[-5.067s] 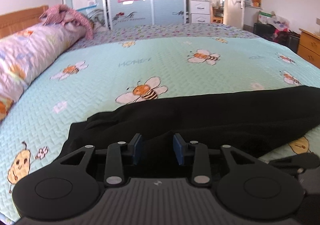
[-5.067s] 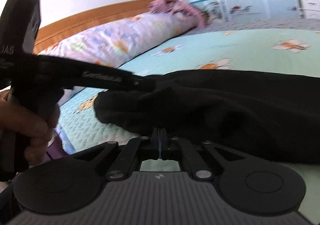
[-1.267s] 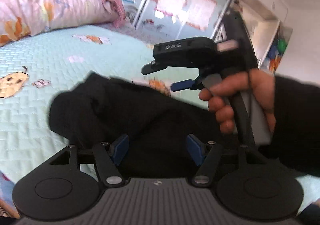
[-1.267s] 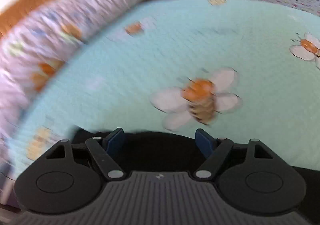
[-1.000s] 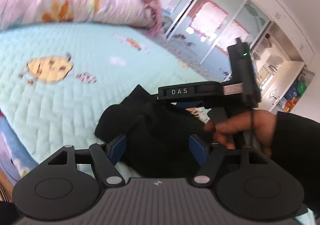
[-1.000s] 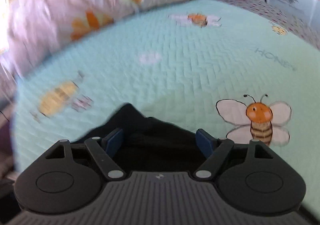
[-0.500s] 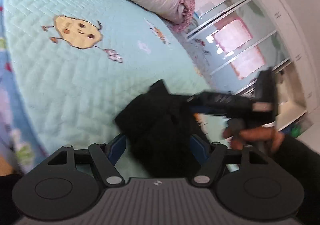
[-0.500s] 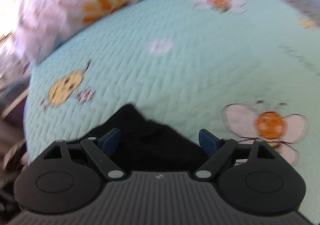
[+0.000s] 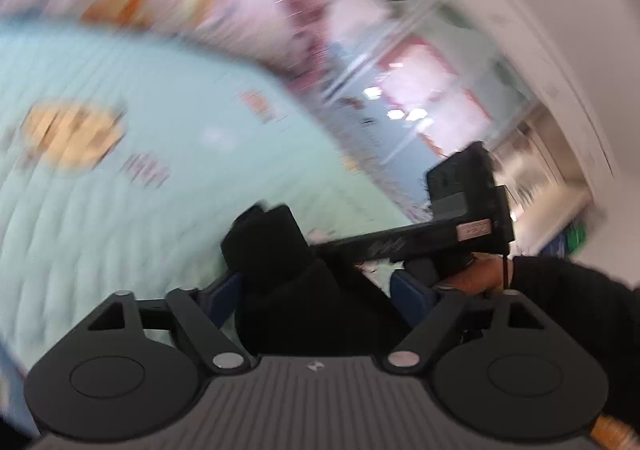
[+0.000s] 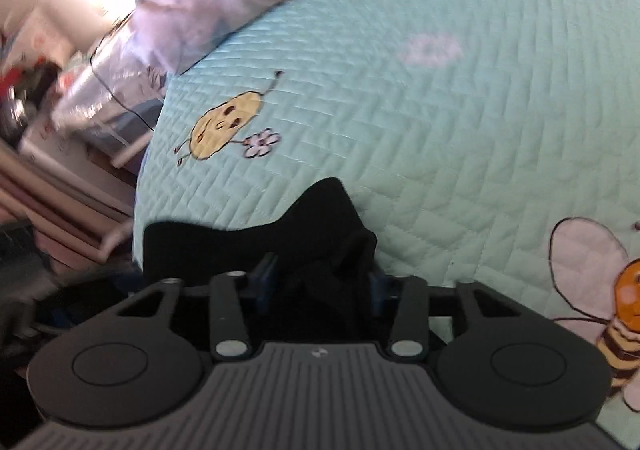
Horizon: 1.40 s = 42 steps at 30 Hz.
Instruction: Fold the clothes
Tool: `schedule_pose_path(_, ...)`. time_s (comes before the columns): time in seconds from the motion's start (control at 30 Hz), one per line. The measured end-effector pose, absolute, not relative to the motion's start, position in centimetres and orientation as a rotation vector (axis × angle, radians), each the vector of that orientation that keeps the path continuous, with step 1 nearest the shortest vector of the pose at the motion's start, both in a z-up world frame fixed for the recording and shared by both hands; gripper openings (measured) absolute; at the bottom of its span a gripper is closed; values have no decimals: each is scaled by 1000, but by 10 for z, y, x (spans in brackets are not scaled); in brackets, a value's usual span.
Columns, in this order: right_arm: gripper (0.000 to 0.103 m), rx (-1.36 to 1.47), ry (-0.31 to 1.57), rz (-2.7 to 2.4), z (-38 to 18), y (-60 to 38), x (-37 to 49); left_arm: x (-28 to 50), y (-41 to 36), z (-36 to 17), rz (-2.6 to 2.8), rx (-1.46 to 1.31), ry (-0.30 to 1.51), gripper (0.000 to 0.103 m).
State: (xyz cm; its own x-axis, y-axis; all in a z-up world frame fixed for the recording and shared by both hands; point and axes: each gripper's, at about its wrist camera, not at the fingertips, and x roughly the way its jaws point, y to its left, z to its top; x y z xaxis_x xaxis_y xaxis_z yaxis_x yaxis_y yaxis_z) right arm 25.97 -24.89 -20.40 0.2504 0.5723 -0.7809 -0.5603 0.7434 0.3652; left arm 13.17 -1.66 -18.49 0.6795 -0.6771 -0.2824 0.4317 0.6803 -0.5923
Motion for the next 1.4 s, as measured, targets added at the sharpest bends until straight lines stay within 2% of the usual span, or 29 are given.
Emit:
schedule_pose_path(0.07,21,2,1005,748,-194,-256,244,118,-31,-175,-687,-381,432,70)
schedule_pose_path(0.2,13,107,867,688,-178,-284,224,100,-48,-171,-719,-234,364,70)
schedule_pose_path(0.37,12,168,852,660,-180,-292,219,99,-52,-176,-704,-179,390,70)
schedule_pose_path(0.53,12,198,856,765,-164,-276,219,90,-23,-179,-640,-265,432,70)
schedule_pose_path(0.7,10,325,912,1003,-158,-264,222,61,2,-165,-553,-310,275,73)
schedule_pose_path(0.77,10,318,946,1002,-166,-261,225,54,4,-160,-539,-303,214,79)
schedule_pose_path(0.9,10,157,1048,794,-199,-252,241,70,-10,-170,-582,-279,305,80)
schedule_pose_path(1.03,10,72,978,708,-195,-248,244,90,-18,-182,-568,-267,416,80)
schedule_pose_path(1.13,10,63,951,724,-186,-251,239,95,-19,-184,-567,-265,422,80)
schedule_pose_path(1.2,12,30,932,665,-180,-253,239,97,-19,-185,-556,-268,409,80)
schedule_pose_path(1.23,17,13,921,630,-177,-254,238,98,-18,-186,-547,-271,409,80)
schedule_pose_path(1.27,33,-5,911,596,-174,-255,238,101,-18,-187,-536,-278,420,80)
schedule_pose_path(1.3,39,-23,901,561,-171,-256,238,103,-17,-189,-525,-286,435,80)
schedule_pose_path(1.4,42,-49,855,448,-158,-263,234,107,-9,-193,-485,-330,475,80)
